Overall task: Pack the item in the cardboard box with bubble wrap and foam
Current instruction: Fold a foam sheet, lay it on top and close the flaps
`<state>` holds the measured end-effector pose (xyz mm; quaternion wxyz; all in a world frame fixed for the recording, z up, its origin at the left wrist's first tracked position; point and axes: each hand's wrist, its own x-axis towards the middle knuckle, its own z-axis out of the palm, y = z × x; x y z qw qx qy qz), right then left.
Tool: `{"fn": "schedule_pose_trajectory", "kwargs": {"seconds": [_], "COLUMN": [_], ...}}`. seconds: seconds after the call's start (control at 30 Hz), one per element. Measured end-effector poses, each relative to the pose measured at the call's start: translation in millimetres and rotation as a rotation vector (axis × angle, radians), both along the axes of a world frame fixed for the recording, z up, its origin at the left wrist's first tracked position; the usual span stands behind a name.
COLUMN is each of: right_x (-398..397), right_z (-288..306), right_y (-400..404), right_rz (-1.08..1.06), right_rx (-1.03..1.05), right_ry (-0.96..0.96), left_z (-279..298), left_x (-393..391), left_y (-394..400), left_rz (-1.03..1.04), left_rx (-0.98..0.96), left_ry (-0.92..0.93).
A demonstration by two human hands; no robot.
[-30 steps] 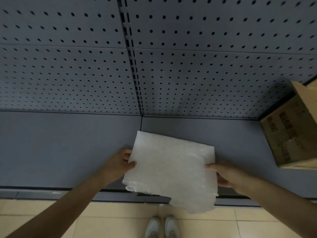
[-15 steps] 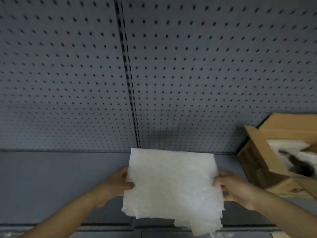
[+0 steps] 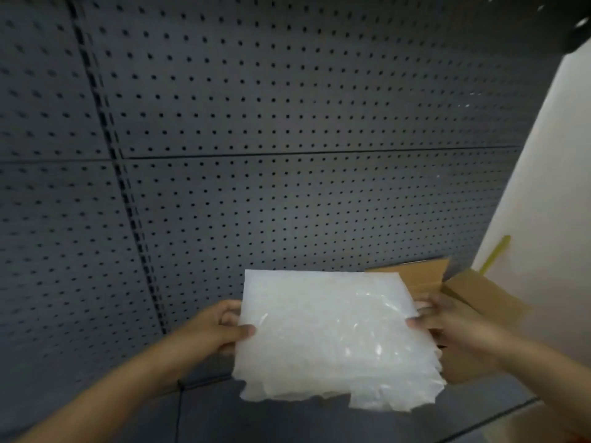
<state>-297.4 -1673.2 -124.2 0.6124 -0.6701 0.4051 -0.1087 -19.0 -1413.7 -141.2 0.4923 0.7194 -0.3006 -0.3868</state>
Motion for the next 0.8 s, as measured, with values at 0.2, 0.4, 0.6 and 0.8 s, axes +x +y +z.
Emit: {"fn": "schedule_pose_trajectory", "kwargs": {"seconds": [0.2,0.4,0.6,0.8], "right_x": [-72,-105,-107,-97], "right_z": [2,2,-25,-68], "right_y": [-88,-200,-280,-330], "right_rz": [-0.121,-0.045,0.126,0.215], "right_rx": [-0.161,-0.186,-0.224,-0.208], "right_ry": [-0.067,0.071,0.319,0.430], "left_z": [10,3,-26,-73], "left_x": [-67,-119,-138,-136], "left_y": [-104,-199,-258,-306], "left_rz": [-0.067,-0.009,-0.046,-0.081], "left_rx": [-0.060,-0.063,0.067,0.185], "left_ry": [-0.012,0.069,0.166,0.098]}}
